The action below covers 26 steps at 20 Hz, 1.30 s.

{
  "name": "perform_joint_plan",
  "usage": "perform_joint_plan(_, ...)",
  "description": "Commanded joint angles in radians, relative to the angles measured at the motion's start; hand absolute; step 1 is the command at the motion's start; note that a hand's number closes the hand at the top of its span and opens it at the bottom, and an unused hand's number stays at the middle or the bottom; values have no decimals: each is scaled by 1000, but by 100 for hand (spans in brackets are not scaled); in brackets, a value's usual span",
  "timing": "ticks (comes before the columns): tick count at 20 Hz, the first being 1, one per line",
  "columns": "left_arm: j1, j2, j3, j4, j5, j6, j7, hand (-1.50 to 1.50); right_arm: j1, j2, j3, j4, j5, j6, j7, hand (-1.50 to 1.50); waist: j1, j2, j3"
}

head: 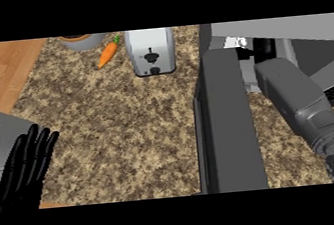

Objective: Pick up the milk, place it into the microwave and close the microwave

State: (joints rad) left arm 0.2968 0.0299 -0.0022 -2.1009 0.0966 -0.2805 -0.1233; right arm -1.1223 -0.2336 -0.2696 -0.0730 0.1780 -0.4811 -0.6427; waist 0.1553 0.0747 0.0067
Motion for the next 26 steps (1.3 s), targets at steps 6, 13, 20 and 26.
perform_joint_plan(6,-8,-29,-75,-7,-42,25,15,-150,50,-12,-10,-4,-8,100,-55,-150,-19,-10,0)
perform_joint_plan(13,1,-15,-64,34,-42,24,-28,-150,107,-15,-49,-20,-46,166,-115,-150,-47,-24,-2)
perform_joint_plan(20,7,-30,-138,73,-97,35,-30,-150,153,27,-52,-22,-49,201,-164,-150,-67,-32,-2)
perform_joint_plan(26,-9,-4,-147,68,-65,8,13,-150,218,40,-80,-31,-85,369,-221,-150,-97,-51,-3)
